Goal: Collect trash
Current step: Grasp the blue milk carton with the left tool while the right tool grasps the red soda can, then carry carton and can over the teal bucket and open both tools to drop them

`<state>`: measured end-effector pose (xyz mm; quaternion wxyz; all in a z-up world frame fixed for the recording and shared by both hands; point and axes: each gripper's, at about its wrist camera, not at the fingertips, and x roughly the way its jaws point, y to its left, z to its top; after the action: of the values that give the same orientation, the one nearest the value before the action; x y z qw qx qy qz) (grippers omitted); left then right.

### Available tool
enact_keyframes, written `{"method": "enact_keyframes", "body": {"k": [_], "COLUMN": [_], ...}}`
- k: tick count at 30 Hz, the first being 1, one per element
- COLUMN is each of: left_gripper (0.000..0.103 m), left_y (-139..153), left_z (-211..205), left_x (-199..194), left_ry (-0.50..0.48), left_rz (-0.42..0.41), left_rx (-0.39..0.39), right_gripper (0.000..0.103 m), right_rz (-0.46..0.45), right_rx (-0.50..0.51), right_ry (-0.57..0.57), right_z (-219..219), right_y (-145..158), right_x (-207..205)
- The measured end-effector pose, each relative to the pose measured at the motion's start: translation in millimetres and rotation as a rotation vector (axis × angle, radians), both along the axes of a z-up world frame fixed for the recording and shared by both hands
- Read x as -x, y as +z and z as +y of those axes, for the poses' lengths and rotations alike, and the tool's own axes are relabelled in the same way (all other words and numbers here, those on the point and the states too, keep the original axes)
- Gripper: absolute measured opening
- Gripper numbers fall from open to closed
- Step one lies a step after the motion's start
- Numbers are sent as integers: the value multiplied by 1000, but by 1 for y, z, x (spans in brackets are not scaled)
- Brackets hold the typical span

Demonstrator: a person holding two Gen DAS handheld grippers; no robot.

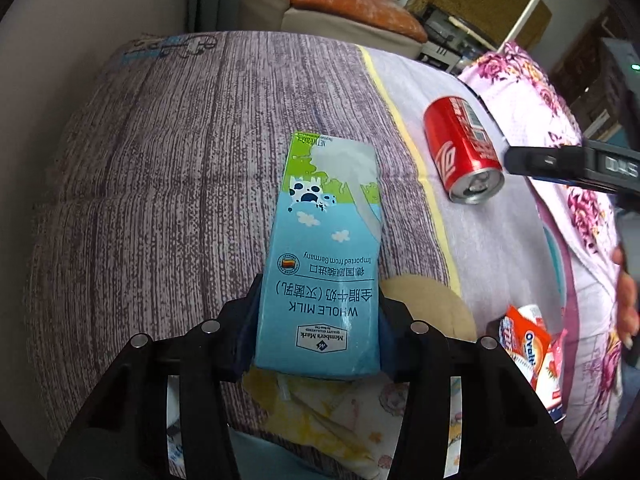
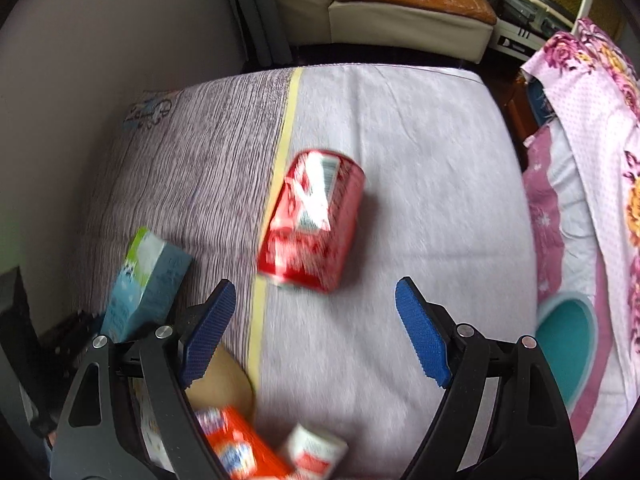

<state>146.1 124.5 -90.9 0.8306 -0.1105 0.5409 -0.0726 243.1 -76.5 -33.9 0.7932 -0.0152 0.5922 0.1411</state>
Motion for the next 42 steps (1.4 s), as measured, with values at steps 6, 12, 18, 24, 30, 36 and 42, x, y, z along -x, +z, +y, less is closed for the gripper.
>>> {"method": "enact_keyframes", "body": {"k": [6, 12, 18, 24, 30, 36, 42], "left_gripper": [76, 78, 52, 51, 51, 51, 51], "left_y": [6, -1, -3, 18, 60, 86, 95], "left_z": [5, 4, -11, -7, -28, -82, -144], "left_x": [-8, -25, -22, -13, 2, 18, 23], "left_ry": [8, 18, 13, 66, 40, -59, -147], "left_rz": [-6, 20, 5, -26, -102, -141, -151], "left_rx": [6, -18, -90, -90, -81, -66, -48], "right_gripper": [78, 64, 62, 62, 62, 62, 62], "right_rz": [57, 122, 62, 21, -21, -75, -120], "right_rx": [-22, -93, -116, -187, -256, -287, -292], "right_ry": [-12, -9, 21, 7, -32, -93, -203], "right_z": [11, 8, 8, -15, -53, -104, -170], "right_y": [-29, -52, -43, -18, 10, 30, 39], "right_x": [-33, -44, -31, -6, 21, 58, 100]}}
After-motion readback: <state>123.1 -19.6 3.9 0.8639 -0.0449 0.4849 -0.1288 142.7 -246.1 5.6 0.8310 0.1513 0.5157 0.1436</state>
